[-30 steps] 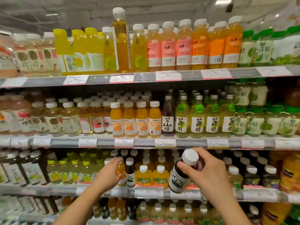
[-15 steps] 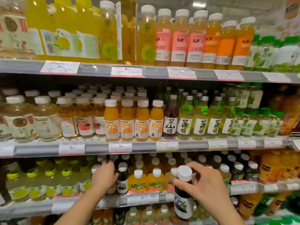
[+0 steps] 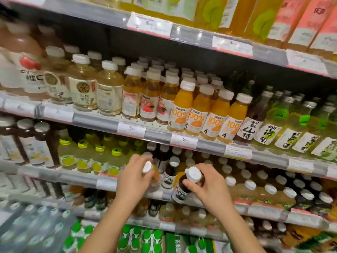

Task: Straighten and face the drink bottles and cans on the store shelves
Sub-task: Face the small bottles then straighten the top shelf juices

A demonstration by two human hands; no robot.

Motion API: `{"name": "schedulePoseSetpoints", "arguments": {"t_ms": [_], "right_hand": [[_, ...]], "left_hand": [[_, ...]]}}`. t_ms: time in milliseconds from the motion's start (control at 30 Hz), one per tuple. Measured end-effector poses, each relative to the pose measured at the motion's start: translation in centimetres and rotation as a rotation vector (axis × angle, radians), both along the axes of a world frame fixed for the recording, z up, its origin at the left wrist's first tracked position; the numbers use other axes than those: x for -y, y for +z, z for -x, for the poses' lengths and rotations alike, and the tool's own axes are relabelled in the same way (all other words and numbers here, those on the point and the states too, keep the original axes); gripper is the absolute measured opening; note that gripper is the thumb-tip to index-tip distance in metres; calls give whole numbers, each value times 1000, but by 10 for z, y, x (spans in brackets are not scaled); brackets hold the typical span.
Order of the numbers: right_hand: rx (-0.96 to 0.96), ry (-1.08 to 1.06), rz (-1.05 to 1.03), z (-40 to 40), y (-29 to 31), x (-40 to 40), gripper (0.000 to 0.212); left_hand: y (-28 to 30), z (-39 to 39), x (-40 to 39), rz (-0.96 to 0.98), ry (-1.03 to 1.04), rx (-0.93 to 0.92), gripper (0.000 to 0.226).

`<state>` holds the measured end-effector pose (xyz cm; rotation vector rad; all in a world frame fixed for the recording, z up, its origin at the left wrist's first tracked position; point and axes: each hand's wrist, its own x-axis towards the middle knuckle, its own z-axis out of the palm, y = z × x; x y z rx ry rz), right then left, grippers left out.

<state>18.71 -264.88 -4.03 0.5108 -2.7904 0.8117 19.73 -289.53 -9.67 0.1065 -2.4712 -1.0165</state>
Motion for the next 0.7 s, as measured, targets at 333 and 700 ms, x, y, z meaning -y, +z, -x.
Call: {"name": "schedulePoseSetpoints", "arguments": {"t_ms": [333, 700], "right_hand": [[19, 12, -22, 47, -32, 62, 37], [57, 68, -369, 93, -52, 103, 50]], "left_hand": [[-9, -80, 52, -246, 83, -38, 34], [-26, -89, 54, -148, 4, 31, 40]]}}
